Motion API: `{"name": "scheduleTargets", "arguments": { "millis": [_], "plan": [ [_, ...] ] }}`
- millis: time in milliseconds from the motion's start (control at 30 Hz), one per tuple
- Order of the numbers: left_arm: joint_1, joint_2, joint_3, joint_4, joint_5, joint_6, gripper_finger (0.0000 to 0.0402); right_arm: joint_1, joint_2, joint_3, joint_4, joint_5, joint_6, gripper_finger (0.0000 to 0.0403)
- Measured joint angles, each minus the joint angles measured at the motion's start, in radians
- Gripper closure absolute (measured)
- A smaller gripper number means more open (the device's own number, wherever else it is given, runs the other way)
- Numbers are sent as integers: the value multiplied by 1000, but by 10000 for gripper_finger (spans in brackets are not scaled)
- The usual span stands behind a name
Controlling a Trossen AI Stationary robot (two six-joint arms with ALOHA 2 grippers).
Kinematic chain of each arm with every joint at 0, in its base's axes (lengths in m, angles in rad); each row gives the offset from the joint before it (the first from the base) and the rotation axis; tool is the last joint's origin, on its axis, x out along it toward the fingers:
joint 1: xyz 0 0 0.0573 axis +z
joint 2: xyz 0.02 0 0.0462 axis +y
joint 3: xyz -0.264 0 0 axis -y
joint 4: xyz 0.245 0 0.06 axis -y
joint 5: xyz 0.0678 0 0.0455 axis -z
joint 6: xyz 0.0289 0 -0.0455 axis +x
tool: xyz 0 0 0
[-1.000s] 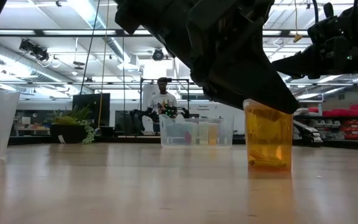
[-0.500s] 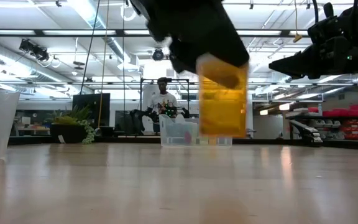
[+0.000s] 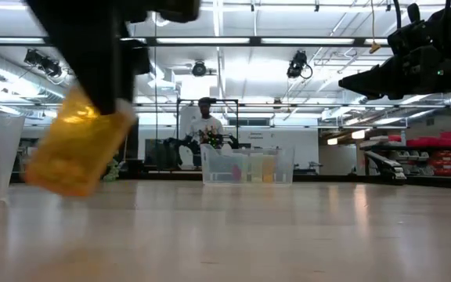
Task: Pick and place medicine bottles into bin by pill shape (circle, oval)
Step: Put the orange capsule bottle into the bottom transparent bin
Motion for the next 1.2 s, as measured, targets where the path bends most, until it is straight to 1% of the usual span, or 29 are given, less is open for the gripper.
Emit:
{"name": "scheduleTargets", "arguments": {
  "millis": [67, 133, 300, 400, 500, 567, 633, 767, 867, 1033, 1200],
  "plan": [
    [-20, -6, 0, -54, -3, -57, 187, 0, 0, 0, 0, 0, 0, 287],
    [-36, -9, 0, -66, -6, -106, 187, 0, 0, 0, 0, 0, 0, 287],
    [-84, -35, 0, -146, -41, -208, 166, 0, 0, 0, 0, 0, 0, 287],
    [-109, -71, 0, -189, -67, -272, 172, 0, 0, 0, -1, 0, 0, 287],
    [-139, -116, 0, -221, -123, -321, 187, 0, 0, 0, -2, 0, 0, 287],
    [-162, -146, 1, -234, -175, -354, 187, 0, 0, 0, -2, 0, 0, 287],
    [-188, -170, 1, -286, -213, -399, 187, 0, 0, 0, -3, 0, 0, 287],
    [-250, -208, 1, -398, -300, -528, 171, 0, 1, 0, -2, 0, 0, 287],
    [-300, -214, 1, -482, -352, -631, 166, 0, 1, 0, -3, 0, 0, 287],
    [-372, -215, 0, -599, -377, -788, 187, 0, 1, 0, -2, 0, 0, 287],
    [-420, -215, 0, -698, -386, -920, 182, 0, 1, 0, -2, 0, 0, 287]
  ]
}}
